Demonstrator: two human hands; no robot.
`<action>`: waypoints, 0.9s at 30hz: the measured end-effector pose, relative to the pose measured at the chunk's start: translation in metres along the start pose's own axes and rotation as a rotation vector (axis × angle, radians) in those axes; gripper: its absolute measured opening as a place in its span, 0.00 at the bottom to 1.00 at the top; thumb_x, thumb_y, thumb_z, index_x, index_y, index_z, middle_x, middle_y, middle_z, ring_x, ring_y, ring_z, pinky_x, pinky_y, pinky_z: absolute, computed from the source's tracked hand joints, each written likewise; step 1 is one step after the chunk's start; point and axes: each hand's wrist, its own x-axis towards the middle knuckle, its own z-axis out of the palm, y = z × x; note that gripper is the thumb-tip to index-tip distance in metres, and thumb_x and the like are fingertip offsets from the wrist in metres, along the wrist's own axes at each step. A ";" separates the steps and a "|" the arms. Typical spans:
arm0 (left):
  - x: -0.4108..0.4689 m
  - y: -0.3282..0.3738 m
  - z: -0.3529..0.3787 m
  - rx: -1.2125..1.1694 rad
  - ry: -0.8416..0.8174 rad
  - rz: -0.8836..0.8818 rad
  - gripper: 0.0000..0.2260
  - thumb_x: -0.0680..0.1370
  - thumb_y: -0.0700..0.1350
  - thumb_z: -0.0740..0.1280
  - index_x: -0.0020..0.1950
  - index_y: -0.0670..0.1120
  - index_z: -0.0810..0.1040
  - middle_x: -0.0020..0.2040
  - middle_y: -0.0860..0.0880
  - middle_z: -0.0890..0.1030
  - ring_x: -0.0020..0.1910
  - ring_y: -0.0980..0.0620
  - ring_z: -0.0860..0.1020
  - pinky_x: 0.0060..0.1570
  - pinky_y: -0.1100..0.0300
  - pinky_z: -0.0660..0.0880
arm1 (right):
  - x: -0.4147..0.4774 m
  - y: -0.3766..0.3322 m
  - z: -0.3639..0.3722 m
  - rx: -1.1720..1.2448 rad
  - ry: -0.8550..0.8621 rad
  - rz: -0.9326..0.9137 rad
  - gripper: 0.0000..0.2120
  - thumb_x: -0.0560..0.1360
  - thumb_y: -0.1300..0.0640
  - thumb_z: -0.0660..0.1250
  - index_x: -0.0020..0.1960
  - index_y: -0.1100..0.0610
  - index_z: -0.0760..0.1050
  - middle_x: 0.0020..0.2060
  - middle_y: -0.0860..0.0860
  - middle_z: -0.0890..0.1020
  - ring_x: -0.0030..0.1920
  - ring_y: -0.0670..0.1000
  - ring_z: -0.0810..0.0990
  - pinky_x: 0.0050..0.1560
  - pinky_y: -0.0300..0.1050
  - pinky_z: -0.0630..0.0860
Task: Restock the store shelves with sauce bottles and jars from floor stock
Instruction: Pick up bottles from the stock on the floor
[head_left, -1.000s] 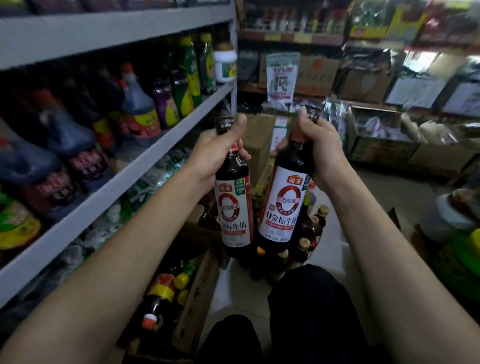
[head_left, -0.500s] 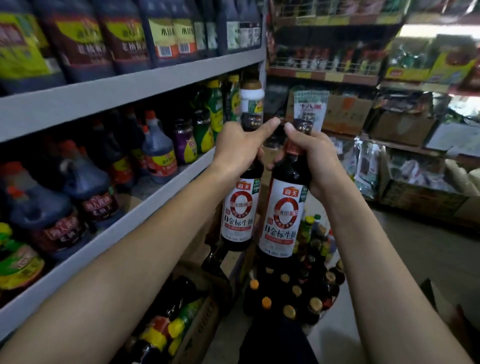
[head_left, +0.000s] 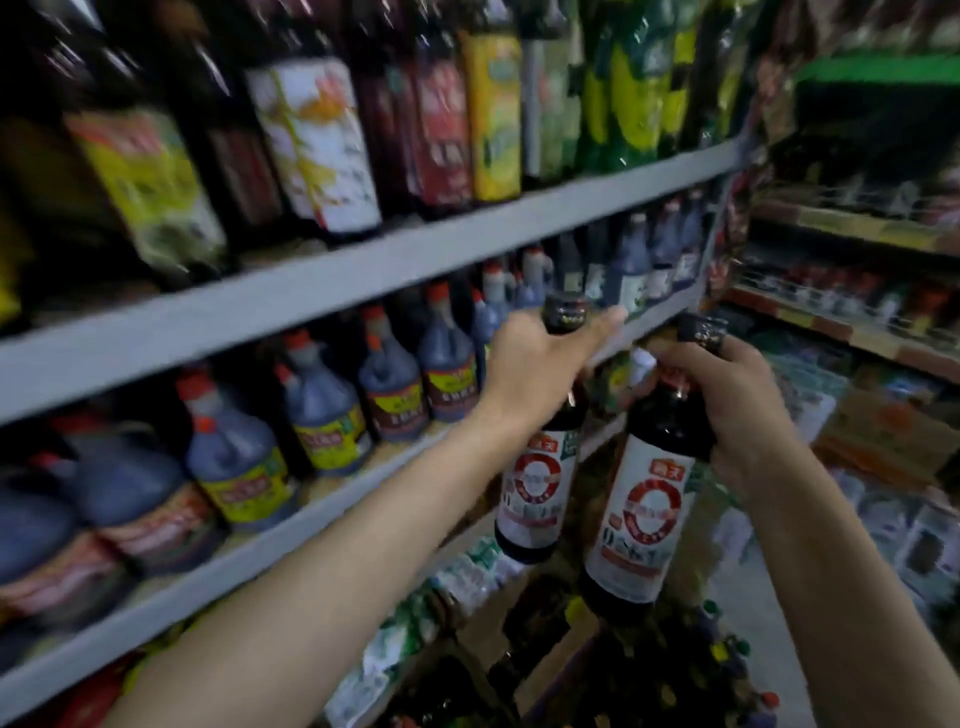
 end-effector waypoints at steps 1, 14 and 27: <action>0.007 0.017 -0.007 0.015 0.017 -0.009 0.16 0.74 0.55 0.73 0.30 0.47 0.80 0.28 0.49 0.81 0.30 0.56 0.79 0.34 0.63 0.72 | 0.005 -0.018 0.009 0.012 -0.007 0.004 0.15 0.76 0.63 0.67 0.33 0.52 0.81 0.30 0.56 0.82 0.30 0.57 0.82 0.34 0.50 0.80; 0.044 0.179 -0.120 0.076 0.272 -0.167 0.19 0.74 0.55 0.73 0.36 0.39 0.80 0.31 0.44 0.81 0.31 0.53 0.80 0.33 0.62 0.71 | 0.047 -0.184 0.132 -0.134 -0.216 0.101 0.03 0.67 0.54 0.72 0.35 0.52 0.80 0.33 0.59 0.83 0.35 0.63 0.84 0.36 0.55 0.80; -0.047 0.250 -0.304 0.086 0.543 -0.121 0.20 0.73 0.59 0.72 0.36 0.43 0.78 0.31 0.51 0.78 0.34 0.55 0.78 0.40 0.59 0.74 | -0.024 -0.216 0.322 -0.124 -0.579 0.064 0.06 0.74 0.61 0.68 0.39 0.57 0.80 0.33 0.62 0.83 0.36 0.61 0.84 0.37 0.47 0.81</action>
